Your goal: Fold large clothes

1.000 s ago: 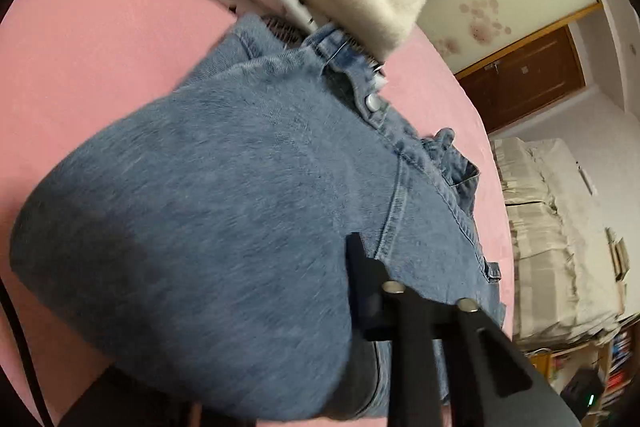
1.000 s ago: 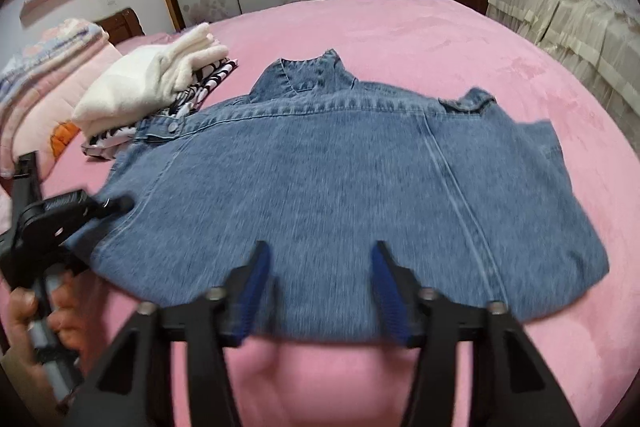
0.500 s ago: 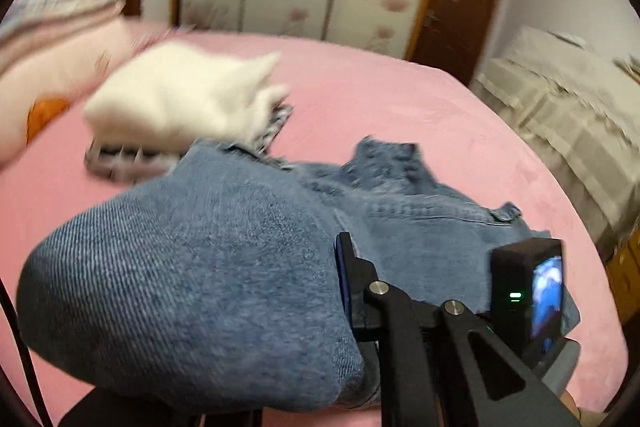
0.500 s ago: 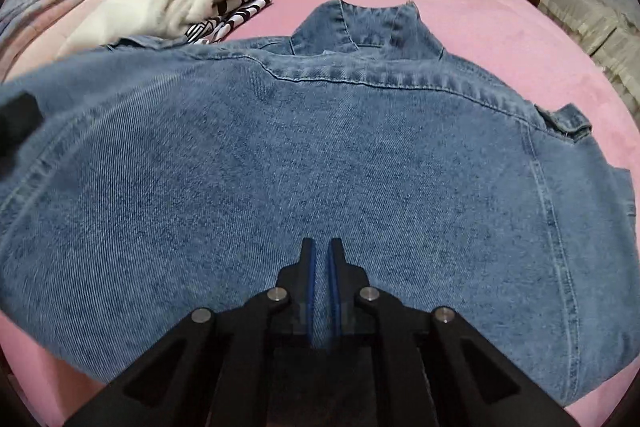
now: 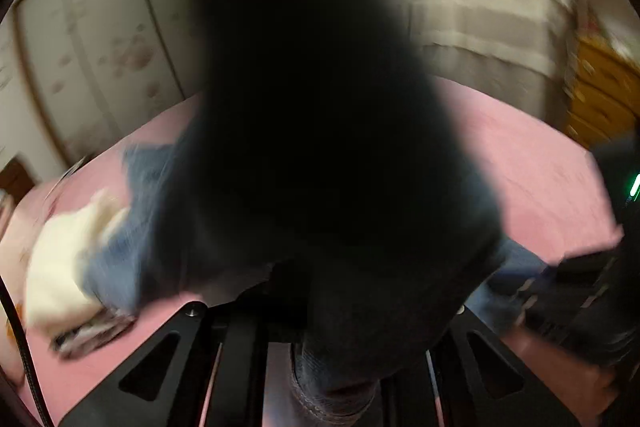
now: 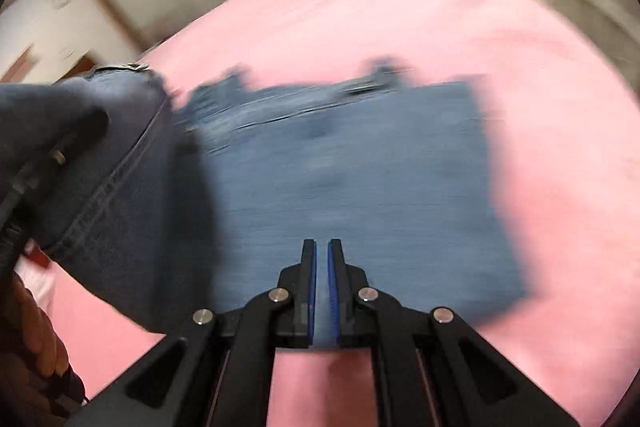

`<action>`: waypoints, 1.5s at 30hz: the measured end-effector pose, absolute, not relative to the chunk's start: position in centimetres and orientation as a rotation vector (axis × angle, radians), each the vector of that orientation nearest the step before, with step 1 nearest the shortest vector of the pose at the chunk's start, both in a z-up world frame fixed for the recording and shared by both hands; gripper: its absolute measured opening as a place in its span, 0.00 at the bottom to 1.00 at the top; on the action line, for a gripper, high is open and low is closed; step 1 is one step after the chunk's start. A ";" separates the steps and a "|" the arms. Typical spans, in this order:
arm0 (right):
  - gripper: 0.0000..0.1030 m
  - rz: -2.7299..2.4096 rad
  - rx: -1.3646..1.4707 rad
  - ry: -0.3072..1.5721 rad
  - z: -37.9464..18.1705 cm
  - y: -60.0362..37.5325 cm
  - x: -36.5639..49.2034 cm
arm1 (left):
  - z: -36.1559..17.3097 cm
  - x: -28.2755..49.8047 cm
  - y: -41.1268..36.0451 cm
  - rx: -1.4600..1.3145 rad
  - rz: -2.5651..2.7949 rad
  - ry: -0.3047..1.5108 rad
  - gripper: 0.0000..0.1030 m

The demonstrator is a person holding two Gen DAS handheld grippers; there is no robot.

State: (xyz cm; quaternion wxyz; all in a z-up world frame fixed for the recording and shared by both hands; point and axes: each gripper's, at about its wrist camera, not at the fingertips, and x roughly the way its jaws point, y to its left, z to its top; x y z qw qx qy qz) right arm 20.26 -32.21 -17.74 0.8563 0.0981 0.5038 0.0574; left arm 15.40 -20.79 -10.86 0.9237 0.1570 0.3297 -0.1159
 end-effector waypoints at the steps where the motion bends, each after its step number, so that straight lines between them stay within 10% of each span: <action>1: 0.05 0.080 0.200 1.062 -17.9 -33.8 19.8 | -12.2 15.5 -22.9 0.360 -0.280 0.687 0.11; 8: 0.06 -0.092 0.205 1.126 -20.0 -39.7 17.5 | -21.7 14.6 -30.7 0.689 -0.435 0.828 0.20; 16: 0.07 -0.042 0.282 1.083 -18.3 -40.1 18.0 | -17.7 15.8 -25.3 0.392 -0.541 0.953 0.40; 20: 0.33 -0.017 0.304 1.034 -16.4 -39.7 19.1 | -14.2 14.6 -21.5 0.215 -0.617 0.989 0.63; 23: 0.35 -0.019 0.322 1.028 -15.5 -39.7 19.5 | -12.8 13.2 -19.8 0.195 -0.603 0.971 0.73; 38: 0.45 0.093 0.428 1.262 -20.6 -37.5 21.8 | -20.4 17.8 -9.9 -0.212 -0.334 1.200 0.73; 41: 0.35 0.112 0.362 1.280 -20.9 -36.8 22.5 | -21.1 18.5 -10.1 -0.236 -0.333 1.206 0.73; 42: 0.15 0.131 0.334 1.264 -20.5 -36.5 22.5 | -21.0 18.6 -10.3 -0.236 -0.328 1.210 0.73; 45: 0.12 0.156 0.240 1.154 -17.5 -36.1 21.5 | -20.1 18.3 -10.7 -0.252 -0.331 1.207 0.72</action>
